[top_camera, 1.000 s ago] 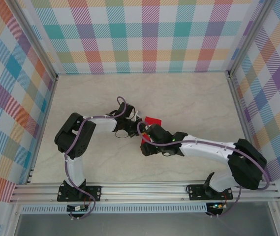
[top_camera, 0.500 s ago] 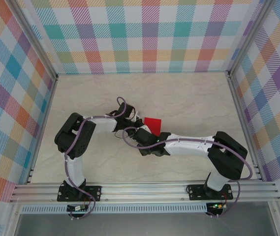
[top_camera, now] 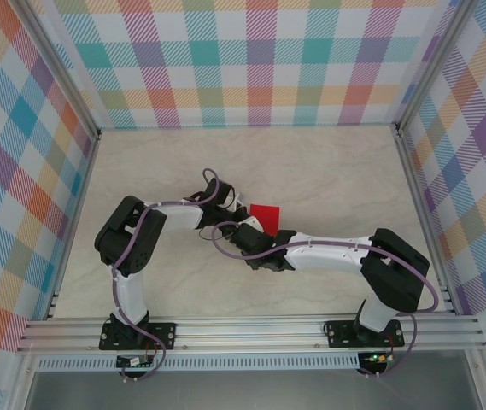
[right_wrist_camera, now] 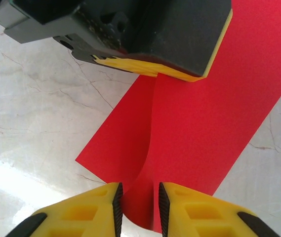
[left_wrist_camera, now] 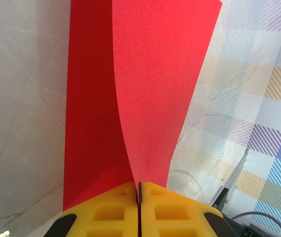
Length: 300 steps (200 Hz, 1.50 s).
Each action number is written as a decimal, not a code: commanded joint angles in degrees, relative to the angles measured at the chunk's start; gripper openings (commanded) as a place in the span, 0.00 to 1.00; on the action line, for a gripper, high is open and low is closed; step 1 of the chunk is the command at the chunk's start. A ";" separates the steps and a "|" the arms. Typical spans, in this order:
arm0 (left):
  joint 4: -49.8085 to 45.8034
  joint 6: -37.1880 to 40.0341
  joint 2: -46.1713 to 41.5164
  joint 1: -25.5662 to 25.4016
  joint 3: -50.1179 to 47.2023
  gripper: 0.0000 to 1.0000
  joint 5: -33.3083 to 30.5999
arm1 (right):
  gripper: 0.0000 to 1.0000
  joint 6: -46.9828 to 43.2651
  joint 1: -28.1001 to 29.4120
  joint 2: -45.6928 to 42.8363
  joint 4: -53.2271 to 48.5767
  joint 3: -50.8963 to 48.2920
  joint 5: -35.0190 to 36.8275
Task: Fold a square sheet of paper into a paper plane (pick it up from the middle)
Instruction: Fold the triangle a second time at the center of the table.
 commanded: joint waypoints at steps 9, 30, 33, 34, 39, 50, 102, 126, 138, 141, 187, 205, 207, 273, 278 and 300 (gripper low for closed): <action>-1.94 0.88 -1.37 0.07 0.98 0.07 -0.19 | 0.26 0.14 0.55 -1.98 -1.39 0.79 1.39; -2.52 1.22 -1.45 0.06 1.13 0.07 -0.50 | 0.25 0.09 0.48 -2.39 -1.46 0.88 1.11; -2.57 1.27 -1.49 0.06 1.16 0.07 -0.51 | 0.24 0.09 0.46 -2.54 -1.38 0.83 1.12; -2.62 1.28 -1.47 0.06 1.16 0.07 -0.51 | 0.24 0.09 0.48 -2.52 -1.37 0.81 1.10; -2.64 1.31 -1.46 0.06 1.16 0.07 -0.51 | 0.23 0.03 0.41 -2.59 -1.21 0.79 1.10; -2.64 1.24 -1.46 0.06 1.16 0.07 -0.52 | 0.19 -0.09 0.41 -2.62 -1.04 0.57 1.04; -3.08 1.29 -2.18 0.06 0.99 0.14 -1.59 | 0.05 0.09 0.02 -2.55 -0.80 0.16 0.02; -5.41 1.36 -5.18 0.06 0.12 0.27 -6.89 | 0.02 0.14 -2.26 -4.17 1.68 -1.66 -4.67; -6.88 1.67 -7.25 0.06 -0.55 0.35 -10.01 | 0.02 -0.03 -4.30 -5.58 3.48 -2.88 -8.47; -7.26 1.81 -7.88 0.06 -0.63 0.37 -10.79 | 0.02 -0.14 -4.80 -5.96 4.01 -3.31 -9.52; -12.07 3.20 -14.93 0.07 -2.37 0.50 -19.00 | 0.04 -0.48 -16.35 -9.49 10.70 -8.26 -28.01; -11.99 3.18 -16.10 0.06 -2.99 0.50 -19.04 | 0.05 -1.46 -20.58 -8.92 11.61 -8.82 -35.15; -11.99 3.19 -16.12 0.06 -3.02 0.49 -19.01 | 0.05 -1.64 -20.86 -8.77 11.68 -8.84 -35.84; -8.93 3.50 -15.88 -1.62 -4.33 0.32 -14.27 | 0.05 -5.37 -28.09 -4.04 9.85 -7.81 -42.54; -8.63 3.53 -15.70 -1.84 -4.21 0.32 -13.88 | 0.06 -5.68 -28.31 -3.65 9.76 -7.73 -42.76; -7.96 3.59 -14.75 -2.81 -3.95 0.28 -13.06 | 0.06 -6.63 -29.35 -2.24 8.86 -6.99 -43.21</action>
